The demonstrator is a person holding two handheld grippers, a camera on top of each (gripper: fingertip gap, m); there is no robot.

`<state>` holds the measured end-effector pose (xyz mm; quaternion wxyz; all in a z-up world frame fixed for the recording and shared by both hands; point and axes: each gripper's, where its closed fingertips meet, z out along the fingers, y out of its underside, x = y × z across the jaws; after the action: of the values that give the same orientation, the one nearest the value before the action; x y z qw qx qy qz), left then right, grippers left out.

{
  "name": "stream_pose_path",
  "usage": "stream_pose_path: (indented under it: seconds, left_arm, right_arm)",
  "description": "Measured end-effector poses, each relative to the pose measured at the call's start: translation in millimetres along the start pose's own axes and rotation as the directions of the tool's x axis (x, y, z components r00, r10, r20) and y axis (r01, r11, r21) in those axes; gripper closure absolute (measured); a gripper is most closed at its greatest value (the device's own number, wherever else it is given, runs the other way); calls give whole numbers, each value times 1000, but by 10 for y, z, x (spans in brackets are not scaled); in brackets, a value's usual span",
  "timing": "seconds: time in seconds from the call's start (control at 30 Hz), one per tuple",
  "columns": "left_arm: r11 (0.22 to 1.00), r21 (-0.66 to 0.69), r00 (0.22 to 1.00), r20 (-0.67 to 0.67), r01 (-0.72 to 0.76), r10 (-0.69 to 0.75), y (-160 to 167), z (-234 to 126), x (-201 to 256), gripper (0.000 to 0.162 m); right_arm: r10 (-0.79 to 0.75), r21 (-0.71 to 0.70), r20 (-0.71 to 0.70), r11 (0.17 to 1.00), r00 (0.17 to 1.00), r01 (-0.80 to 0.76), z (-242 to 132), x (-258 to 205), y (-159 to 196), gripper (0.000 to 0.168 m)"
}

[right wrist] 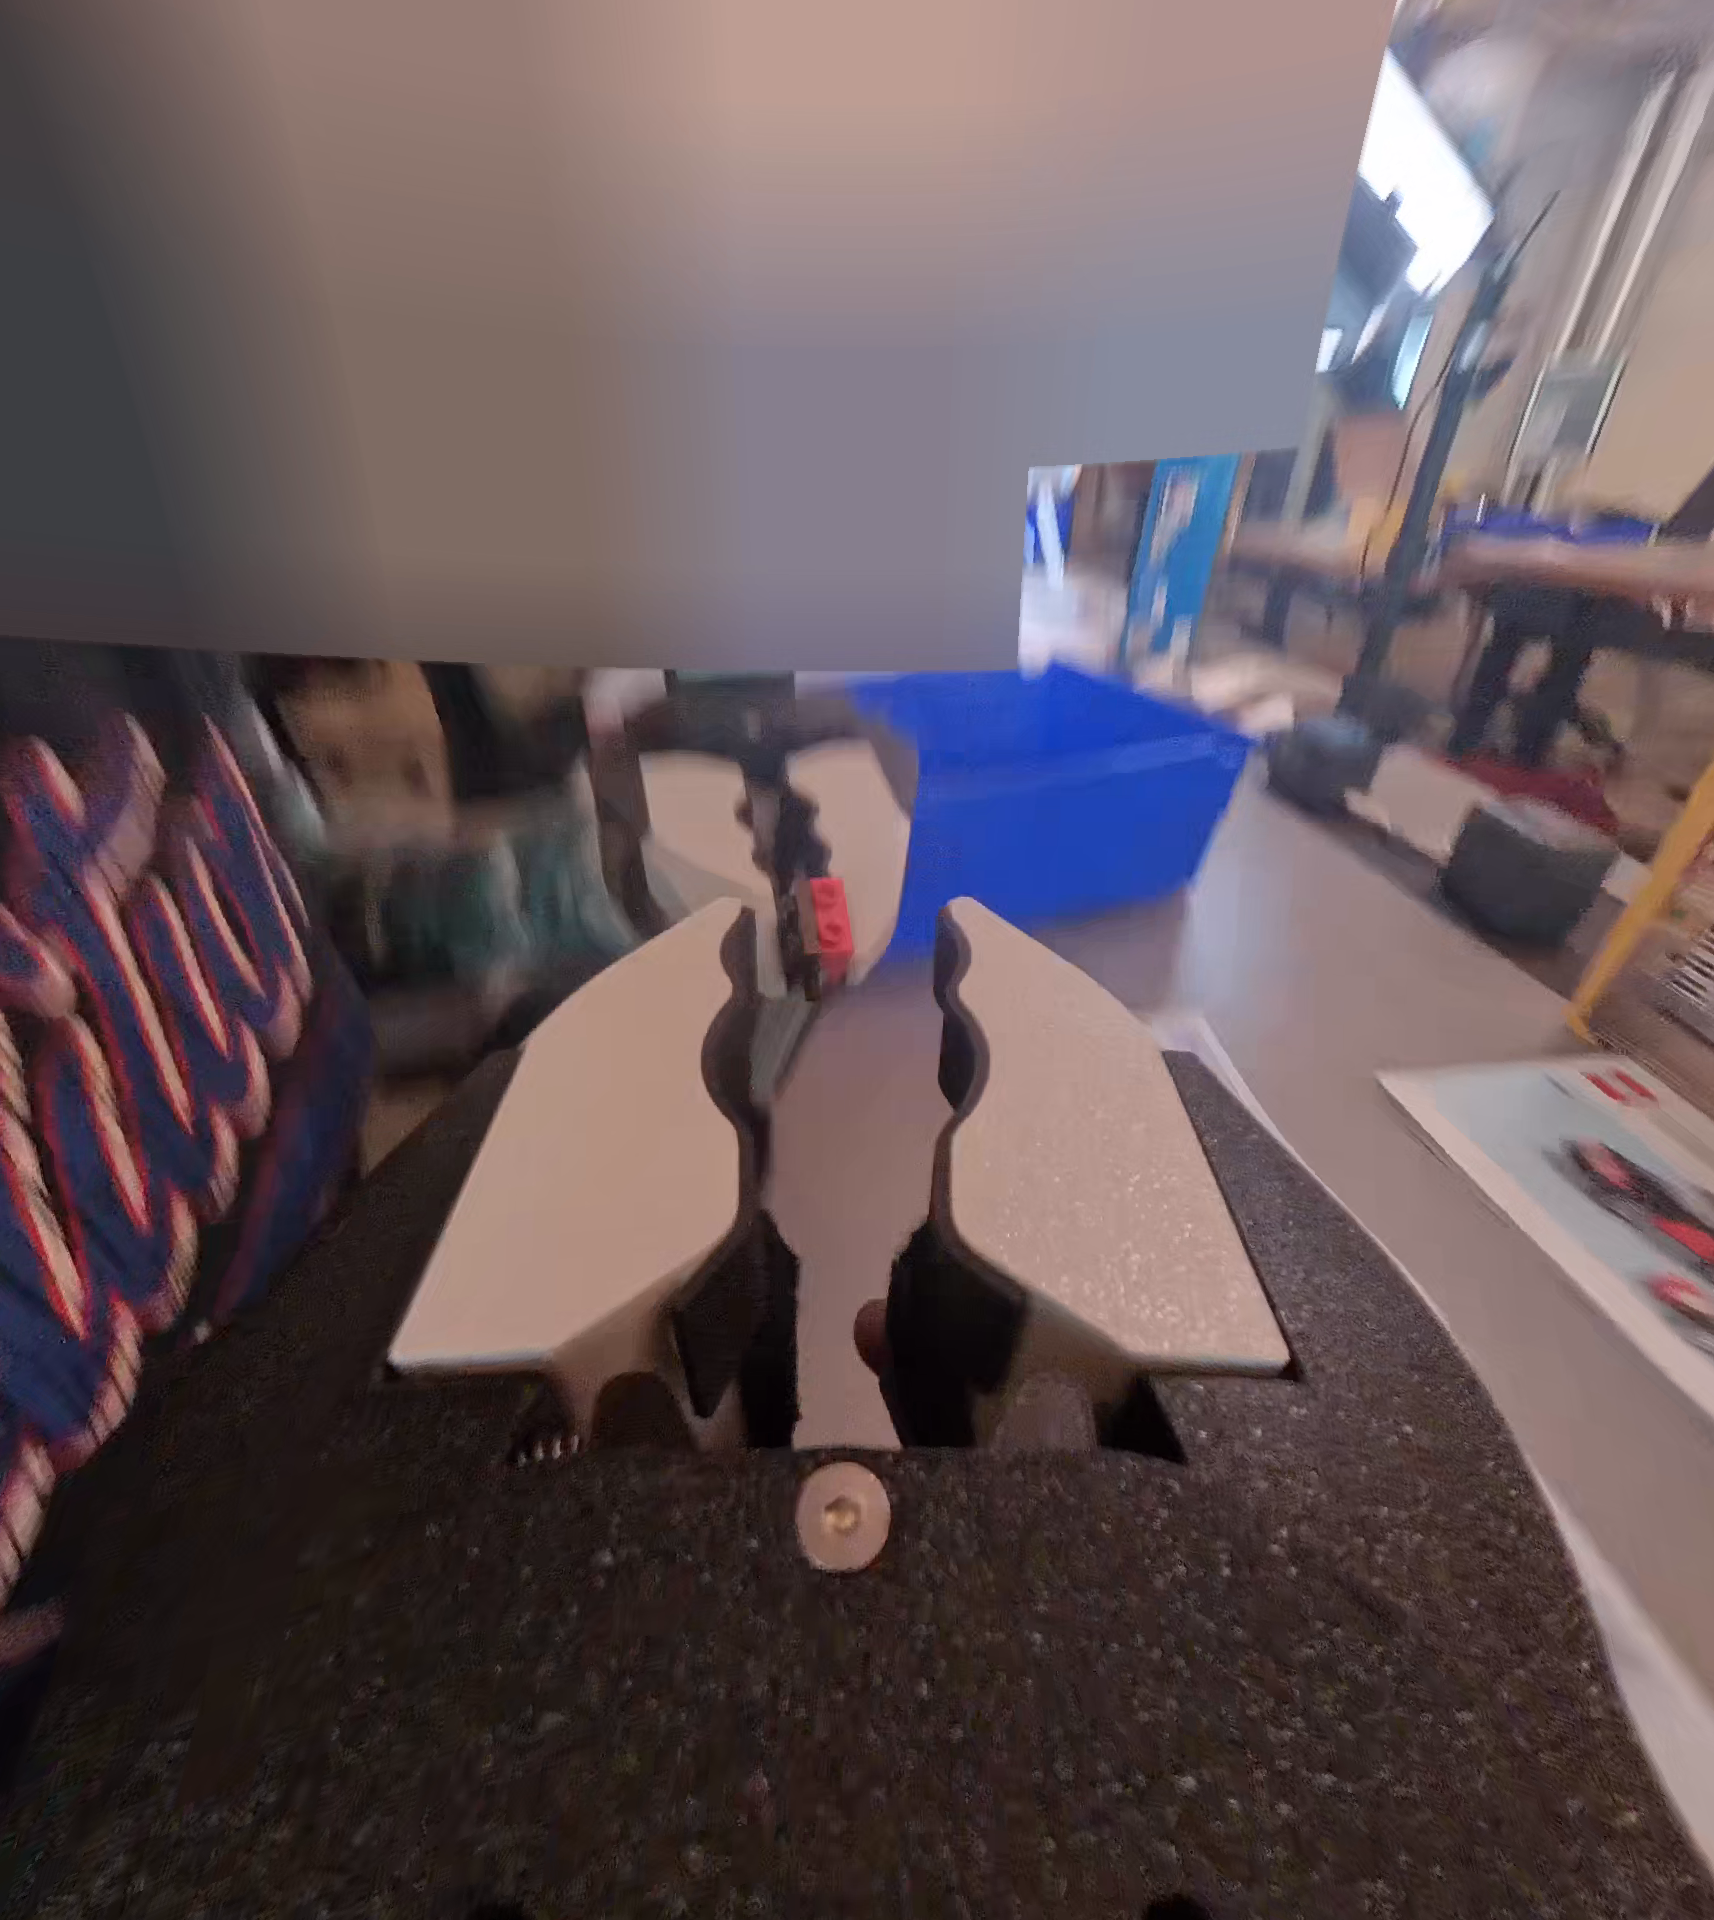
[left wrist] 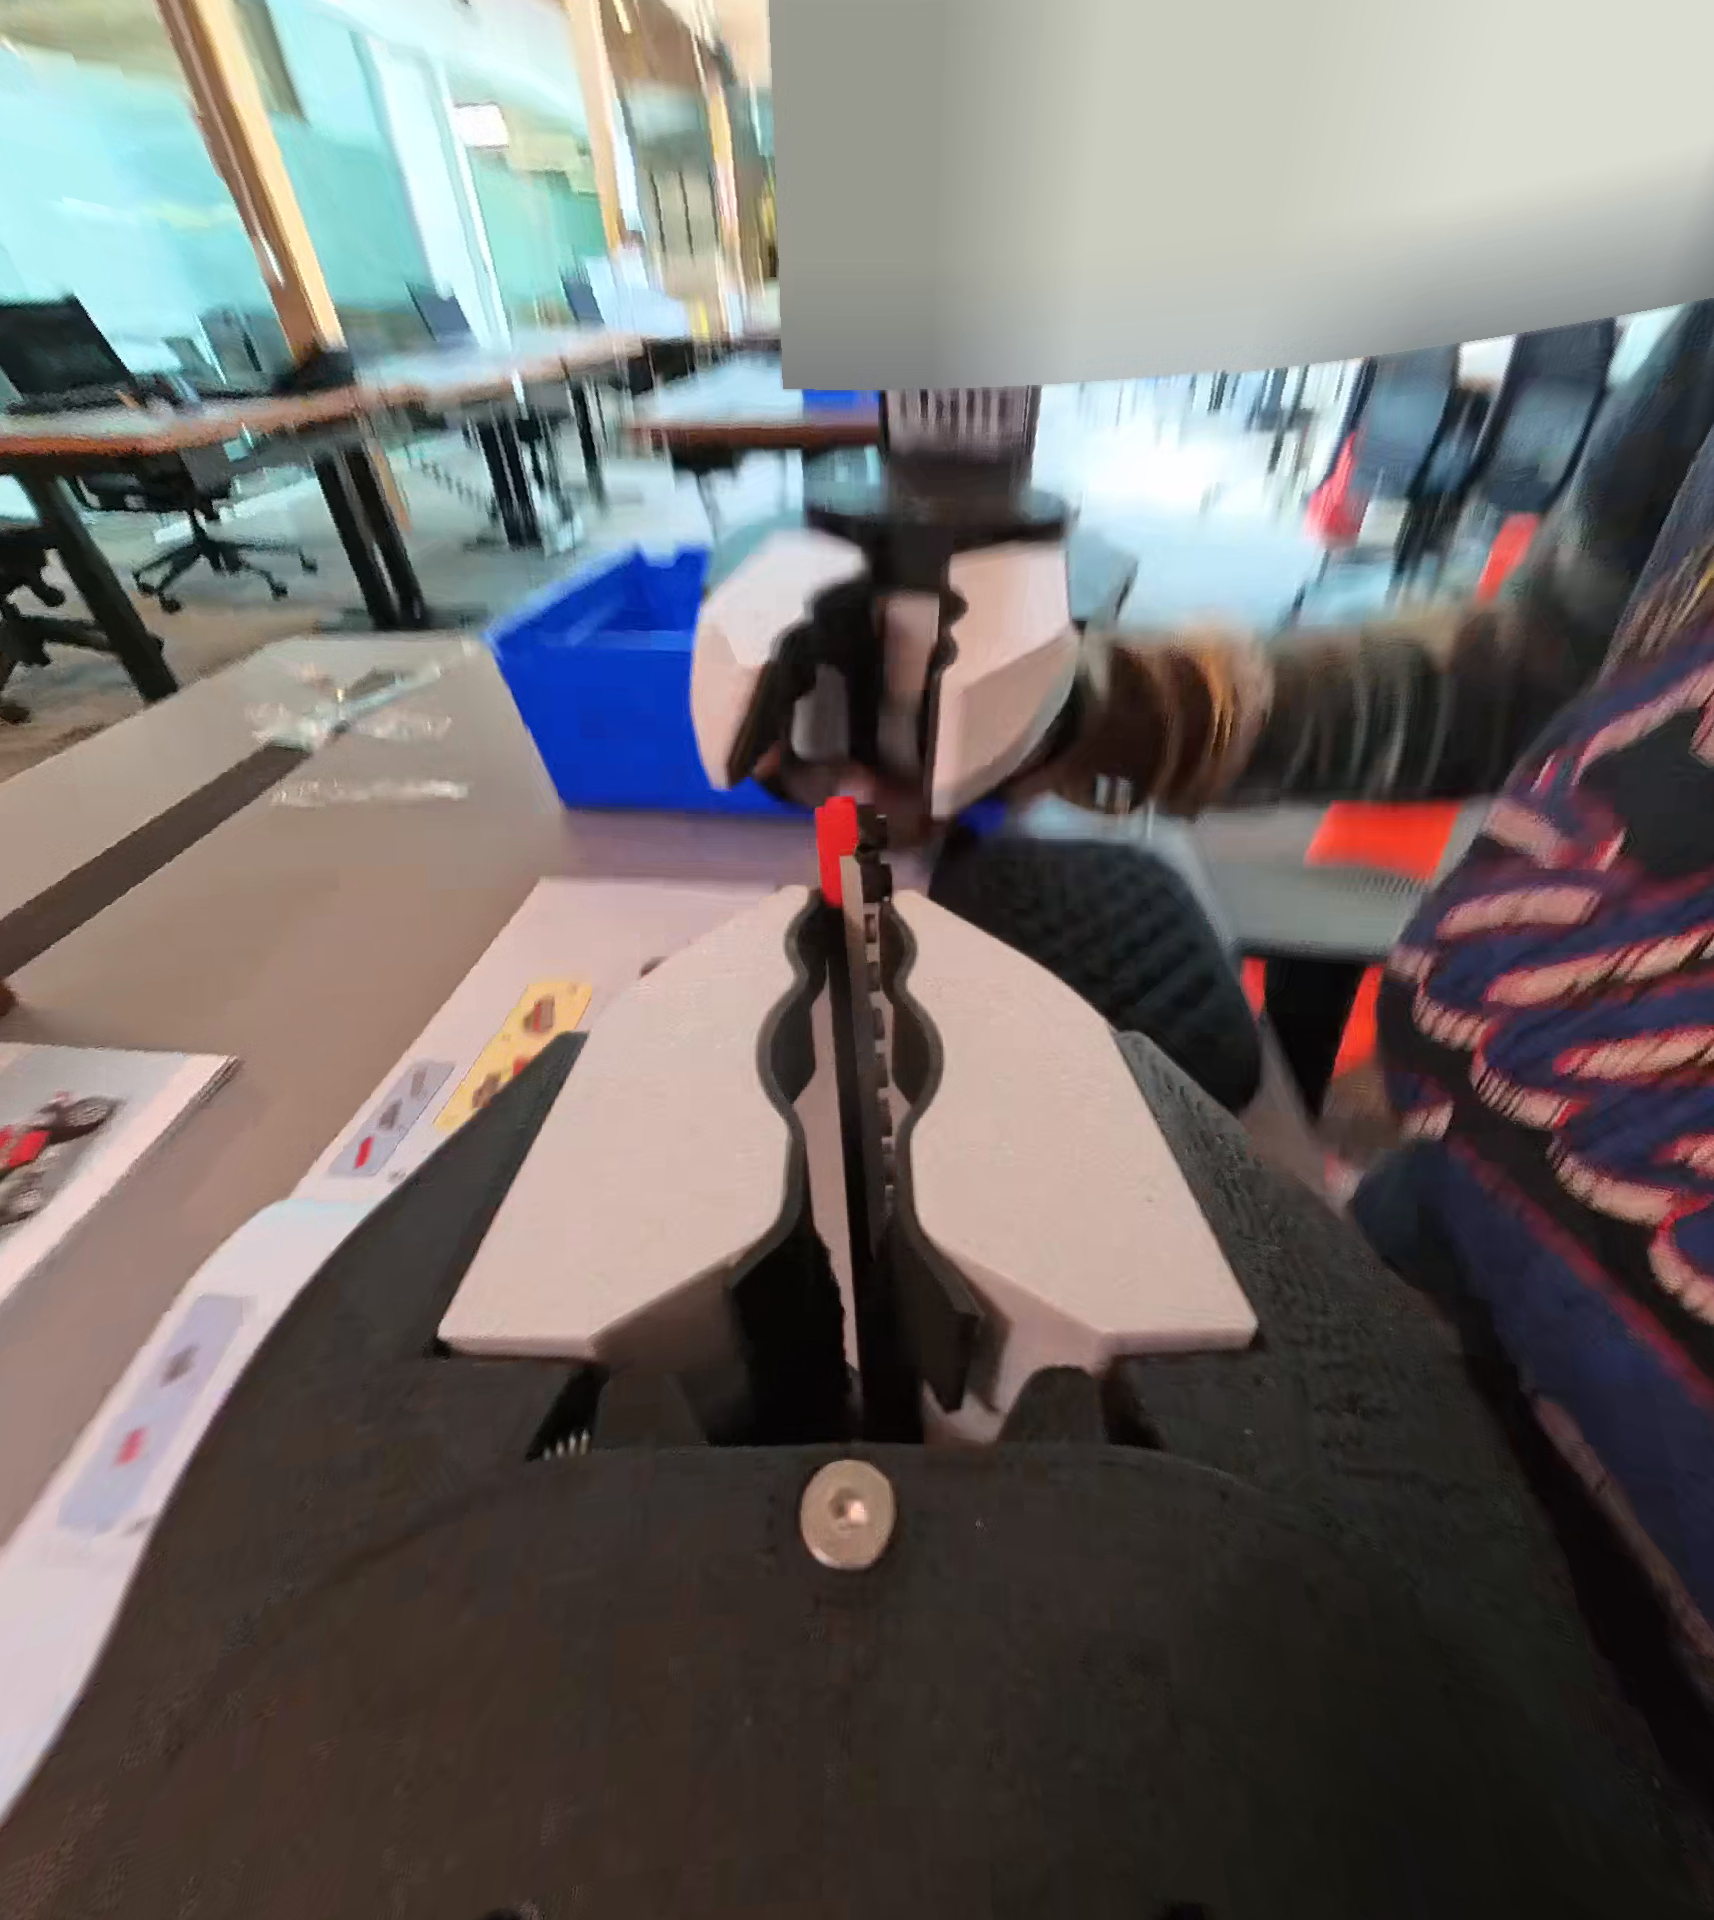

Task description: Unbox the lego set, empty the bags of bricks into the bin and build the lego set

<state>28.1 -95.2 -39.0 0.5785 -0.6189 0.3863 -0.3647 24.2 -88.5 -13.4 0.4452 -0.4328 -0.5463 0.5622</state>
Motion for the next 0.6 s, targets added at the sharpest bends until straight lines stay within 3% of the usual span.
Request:
stream_pose_path:
  seconds: [0.07,0.13,0.23,0.33,0.37,0.6]
  left_arm:
    - [978,160,991,-23,131,-129,-181,-68,-53,153]
    - [939,266,976,-48,216,-211,-295,-100,-94,153]
    - [888,371,962,-76,272,-263,-418,-126,-113,152]
    - [878,407,967,-78,252,-241,-461,-123,-67,153]
    - [875,417,969,-80,244,-232,-472,-132,-52,153]
    - [917,364,987,-52,162,-154,-452,-68,58,153]
  right_arm:
    - [179,259,43,948,983,-183,-23,81,-246,135]
    - [261,392,113,875,959,-285,17,112,-358,136]
    - [281,376,136,873,950,-312,208,82,-304,134]
    - [208,387,146,888,967,-249,263,-1,-346,157]
    - [188,382,144,895,972,-230,271,-21,-356,157]
    - [87,395,122,910,989,-129,166,-126,-335,157]
